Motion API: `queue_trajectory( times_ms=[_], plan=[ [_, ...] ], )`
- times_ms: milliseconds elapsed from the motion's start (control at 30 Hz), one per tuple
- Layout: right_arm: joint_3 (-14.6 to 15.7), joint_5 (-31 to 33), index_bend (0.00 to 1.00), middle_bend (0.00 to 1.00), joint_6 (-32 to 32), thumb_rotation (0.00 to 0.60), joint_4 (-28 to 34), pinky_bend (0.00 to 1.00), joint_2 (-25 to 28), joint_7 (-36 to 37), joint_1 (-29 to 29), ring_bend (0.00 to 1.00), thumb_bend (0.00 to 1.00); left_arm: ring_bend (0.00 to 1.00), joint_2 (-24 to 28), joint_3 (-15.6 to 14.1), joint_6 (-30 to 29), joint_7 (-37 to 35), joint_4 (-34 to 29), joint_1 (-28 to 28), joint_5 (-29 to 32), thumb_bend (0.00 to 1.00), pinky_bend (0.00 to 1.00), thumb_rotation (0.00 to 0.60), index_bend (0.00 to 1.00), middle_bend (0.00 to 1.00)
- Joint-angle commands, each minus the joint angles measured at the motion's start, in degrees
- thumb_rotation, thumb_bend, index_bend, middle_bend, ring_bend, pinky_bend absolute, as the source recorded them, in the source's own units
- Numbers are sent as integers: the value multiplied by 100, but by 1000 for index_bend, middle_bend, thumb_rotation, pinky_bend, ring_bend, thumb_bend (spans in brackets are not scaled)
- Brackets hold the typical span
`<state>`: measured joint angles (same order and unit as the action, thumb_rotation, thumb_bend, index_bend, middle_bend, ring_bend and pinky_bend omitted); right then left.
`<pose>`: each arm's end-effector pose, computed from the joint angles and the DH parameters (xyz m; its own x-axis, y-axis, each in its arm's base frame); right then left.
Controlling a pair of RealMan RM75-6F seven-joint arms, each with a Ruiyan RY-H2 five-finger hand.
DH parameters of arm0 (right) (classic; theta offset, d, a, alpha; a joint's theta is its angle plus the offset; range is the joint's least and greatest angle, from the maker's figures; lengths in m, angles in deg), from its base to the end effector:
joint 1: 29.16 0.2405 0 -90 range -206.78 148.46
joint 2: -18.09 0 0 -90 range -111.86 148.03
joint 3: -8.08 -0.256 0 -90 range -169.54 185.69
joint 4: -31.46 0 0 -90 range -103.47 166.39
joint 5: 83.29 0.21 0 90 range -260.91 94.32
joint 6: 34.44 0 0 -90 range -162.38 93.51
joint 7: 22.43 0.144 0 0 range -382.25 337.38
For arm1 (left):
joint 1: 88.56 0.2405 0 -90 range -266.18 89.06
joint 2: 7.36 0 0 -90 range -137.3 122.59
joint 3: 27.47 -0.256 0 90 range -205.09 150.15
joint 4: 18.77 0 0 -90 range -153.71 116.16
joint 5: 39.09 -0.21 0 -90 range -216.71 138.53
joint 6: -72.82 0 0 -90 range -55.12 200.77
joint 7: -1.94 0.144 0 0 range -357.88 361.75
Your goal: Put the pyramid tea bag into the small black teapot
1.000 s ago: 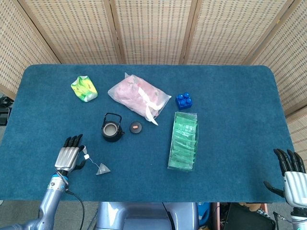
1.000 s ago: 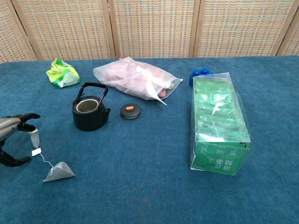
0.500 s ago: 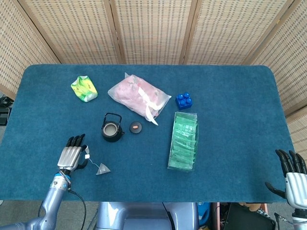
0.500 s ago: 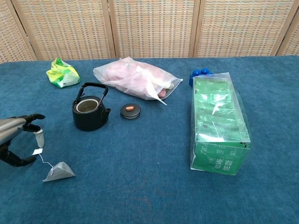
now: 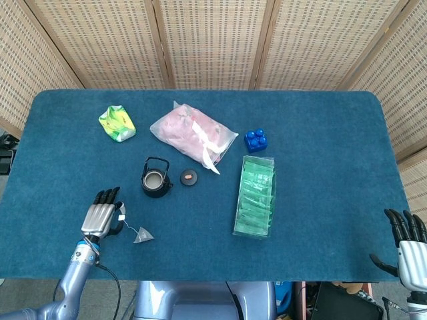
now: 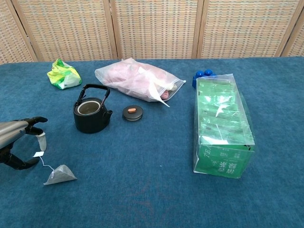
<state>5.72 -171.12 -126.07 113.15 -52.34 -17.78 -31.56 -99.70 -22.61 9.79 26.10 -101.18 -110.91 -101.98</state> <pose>-0.3463 -0.1377 0.1525 0.3972 0.0559 0.9160 -0.9165 0.0765 0.3927 -0.2623 0.2552 -0.0281 0.4140 0.3558 0.8378 0.9046 -0.0580 -0.4224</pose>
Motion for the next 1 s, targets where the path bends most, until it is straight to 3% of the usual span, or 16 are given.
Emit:
queue_trajectory(
  times_ms=[33, 1000],
  plan=[
    [1, -2, 115, 200, -2, 600, -2, 100, 0, 8, -4, 34, 123, 0, 5, -13, -18, -37, -12, 6, -23, 359, 0, 600, 476, 20],
    [-22, 23, 115, 200, -6, 600, 25, 100, 10, -31, -35, 34, 122, 0, -33, -35, 22, -43, 77, -48, 74, 359, 0, 600, 520, 20]
  ],
)
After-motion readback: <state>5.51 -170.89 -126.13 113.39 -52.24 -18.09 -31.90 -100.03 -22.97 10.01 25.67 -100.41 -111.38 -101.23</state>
